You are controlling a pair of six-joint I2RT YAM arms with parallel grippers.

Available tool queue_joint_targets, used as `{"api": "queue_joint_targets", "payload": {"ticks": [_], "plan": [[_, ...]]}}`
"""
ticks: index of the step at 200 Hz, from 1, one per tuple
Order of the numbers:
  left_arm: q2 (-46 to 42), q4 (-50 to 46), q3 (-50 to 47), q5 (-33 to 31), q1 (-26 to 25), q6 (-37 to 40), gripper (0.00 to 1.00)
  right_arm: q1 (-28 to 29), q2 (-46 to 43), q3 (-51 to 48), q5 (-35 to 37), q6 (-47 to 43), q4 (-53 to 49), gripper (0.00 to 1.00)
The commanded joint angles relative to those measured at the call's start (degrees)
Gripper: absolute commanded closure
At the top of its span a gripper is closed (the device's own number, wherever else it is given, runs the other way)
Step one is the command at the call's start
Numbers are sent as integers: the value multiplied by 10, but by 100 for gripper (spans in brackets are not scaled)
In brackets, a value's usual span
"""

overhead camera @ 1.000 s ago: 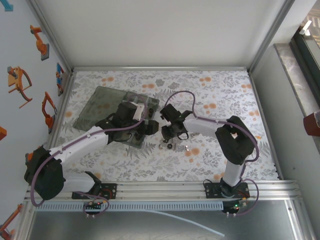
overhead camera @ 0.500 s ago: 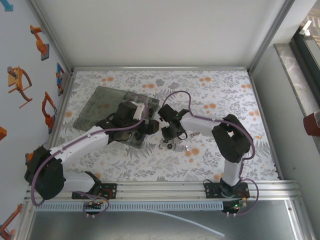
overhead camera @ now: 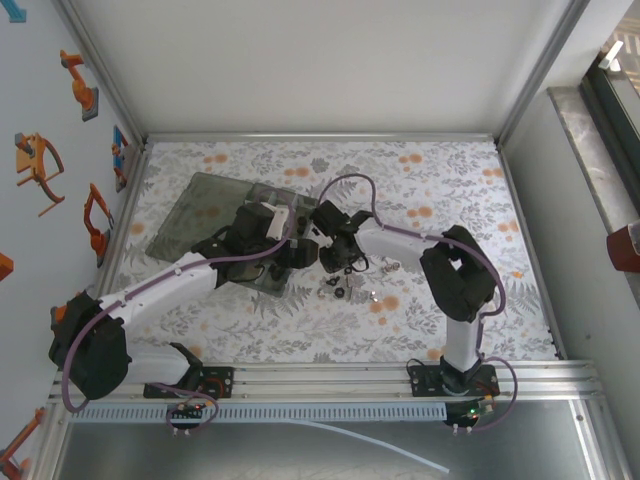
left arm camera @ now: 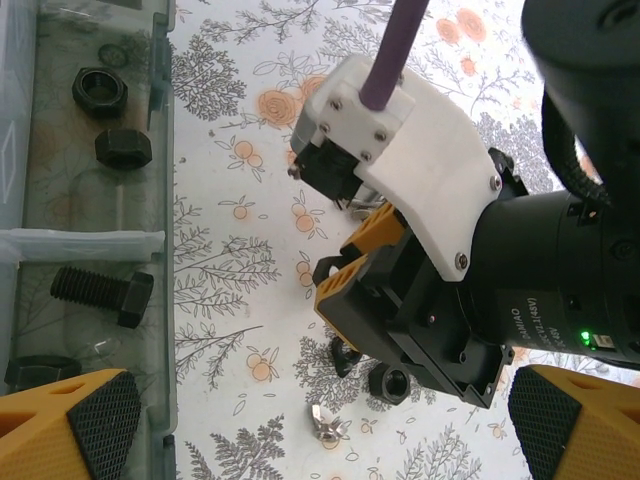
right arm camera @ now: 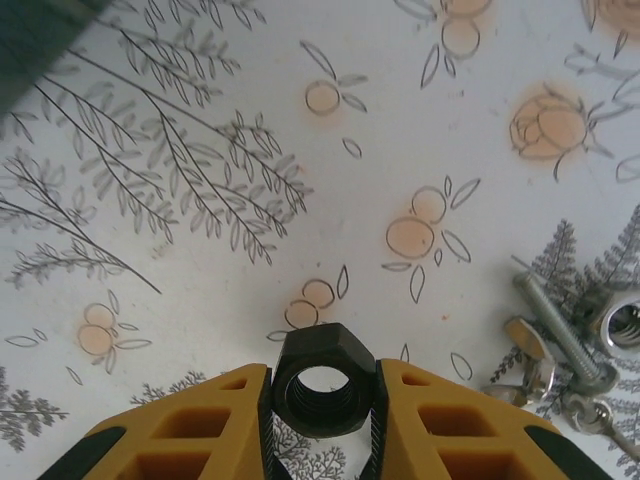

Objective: Sort the screws and nuts into containers

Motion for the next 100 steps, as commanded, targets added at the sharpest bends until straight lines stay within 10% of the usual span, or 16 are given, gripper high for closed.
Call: {"api": "queue_joint_targets", "payload": {"ticks": [1,100], "plan": [[-17,-1,6,-14,-3,-1,3,-1,9,47,-6,-19,-4,74],[-89,-39,-29,-130,22,-31,3,-32,115,264,-103,-35,-10,74]]}}
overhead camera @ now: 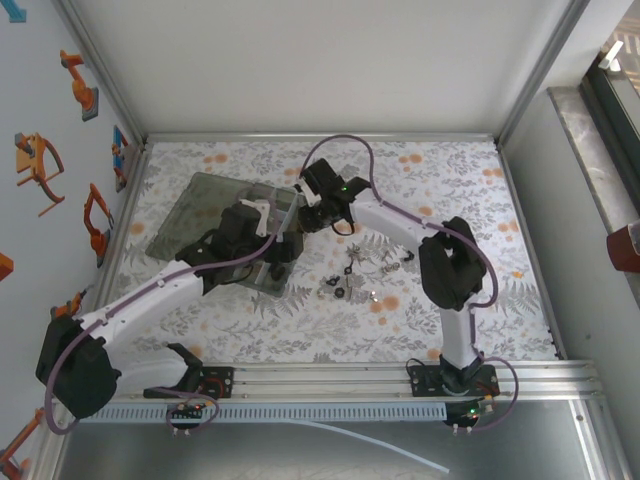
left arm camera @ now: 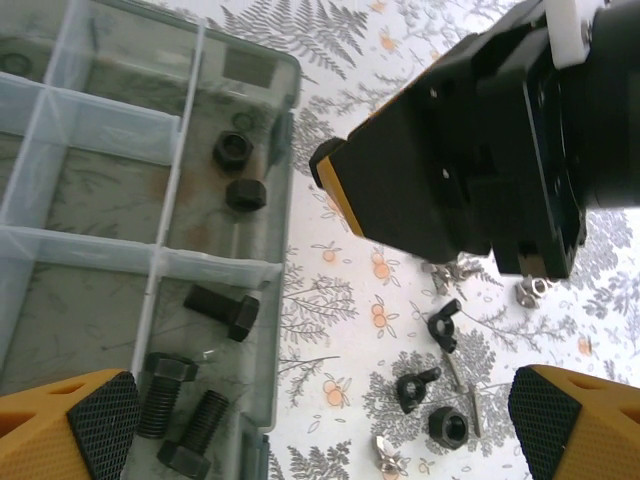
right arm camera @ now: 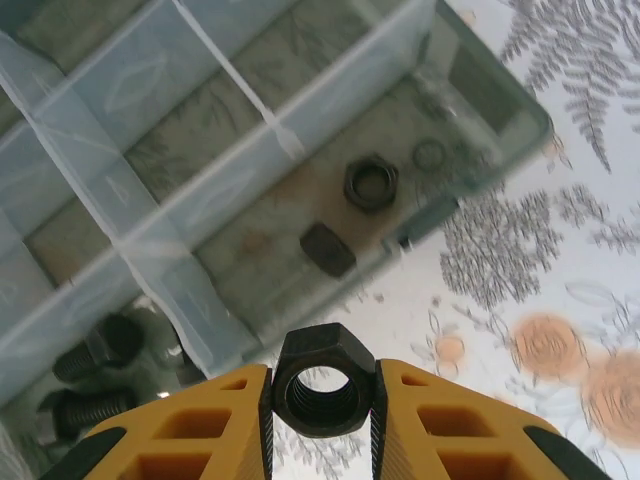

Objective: Sort the screws and nuts into containers

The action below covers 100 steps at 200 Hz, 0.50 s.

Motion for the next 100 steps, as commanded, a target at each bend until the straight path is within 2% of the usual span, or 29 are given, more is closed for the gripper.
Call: {"api": "queue_joint_targets", "payload": {"ticks": [1,44,100], "plan": [[-22,-19,-13,-26,5,-13,3,0,47,53,-46,-9,-12,74],[-59,-42,-29,-41,15,-18,3,-1,95,103,-71,-5,-18,74],[-70,-40,-33,-35,21,-21,3,-1,94,100,-71,-8,-17,69]]}}
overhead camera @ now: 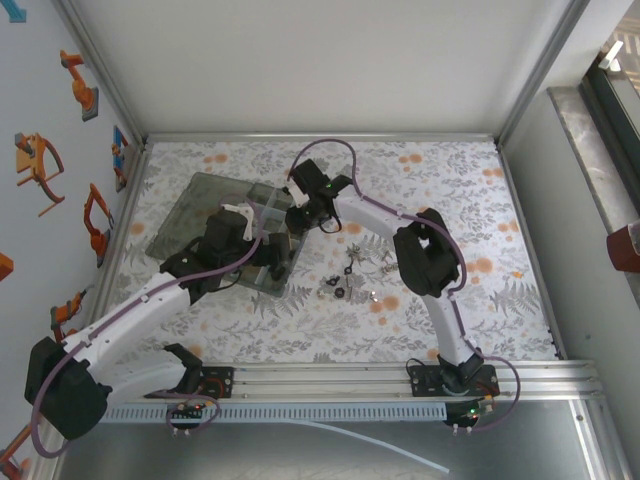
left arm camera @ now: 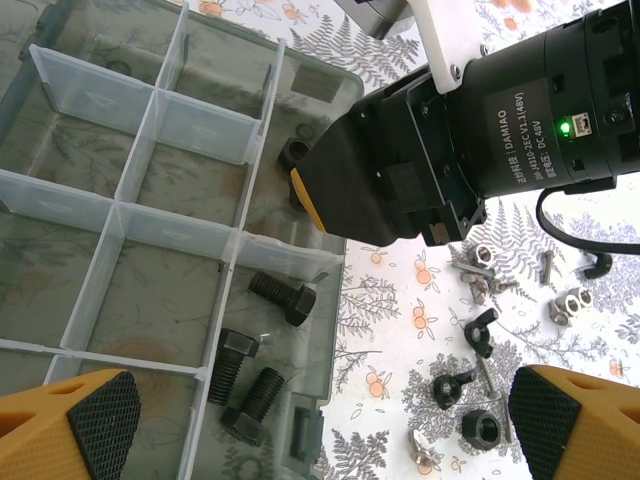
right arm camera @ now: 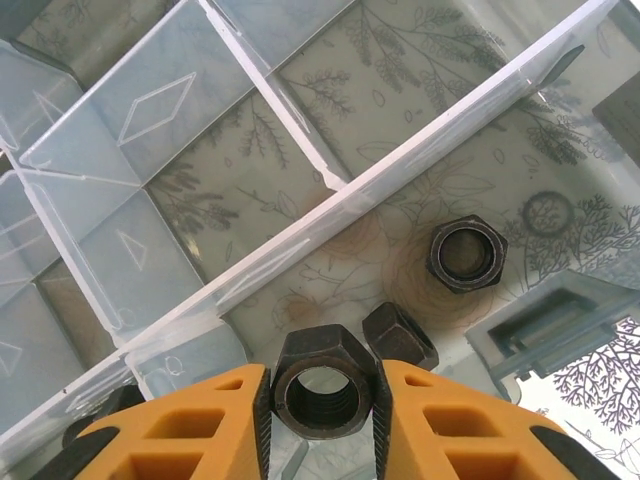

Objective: Sort the screws and nuts into containers

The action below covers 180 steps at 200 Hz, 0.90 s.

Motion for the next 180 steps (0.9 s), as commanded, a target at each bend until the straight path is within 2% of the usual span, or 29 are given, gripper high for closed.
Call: {"api": "queue_joint_targets", "payload": {"ticks": [1,74,90,138,180], "plan": [[-4,-7,-7,-1,3,-8,3,0,-12,14,-8,-5,-7,68],[8,8,0,20,2,-9,3,0,-54,-19,11,-10,13,59],[13,20,1,49,1,2,3,0,-81,-42,23,-9,20,59],[50,41,14,148,-23,47,3,0,-221,-243,46,34,57,59],[71,79,7,174,-32,48,3,1,-322,-427,34,88,103,60]]}}
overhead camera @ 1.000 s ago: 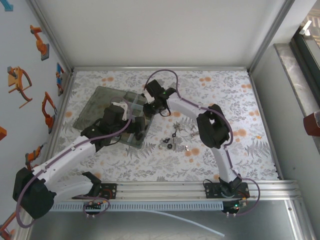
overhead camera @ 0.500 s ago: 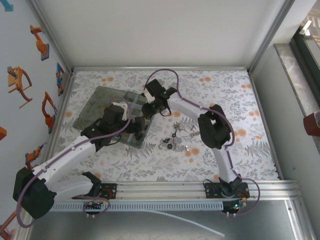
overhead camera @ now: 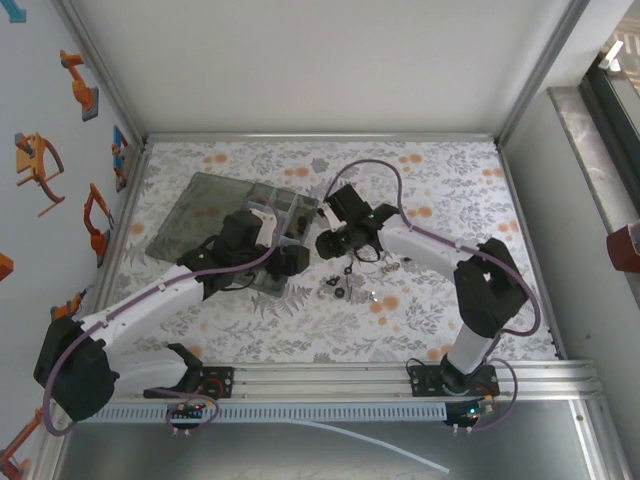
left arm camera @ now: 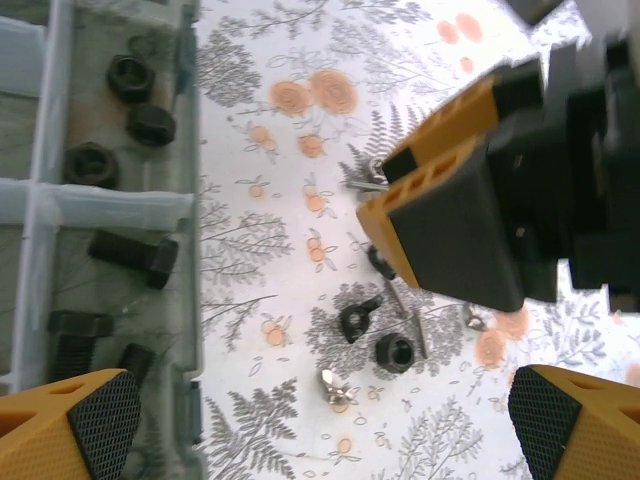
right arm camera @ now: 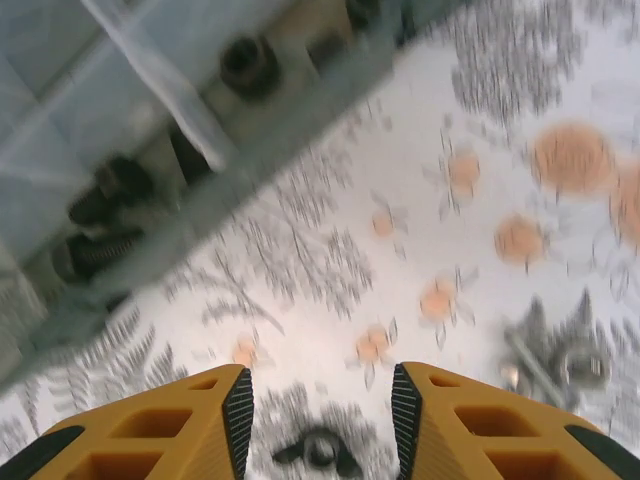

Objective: Sort the screws and nuts into containers

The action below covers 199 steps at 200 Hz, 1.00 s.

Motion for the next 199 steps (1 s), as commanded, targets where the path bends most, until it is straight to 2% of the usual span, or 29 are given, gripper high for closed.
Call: {"api": "queue_joint_targets", "payload": {"ticks": [1,38,104,199], "plan": [[9,37,7,34,-3,16,3,1,-35,-77,-2,43,36,61],[37,41,22,43,-10,14,3,22,-57,-124,-2,40,36,61],[22,34,15,30,-18,7,3,52,-59,-160,-4,42,28,60],[12,34,12,18,-18,2,3,87,-23,-142,41,53,2,61]]}}
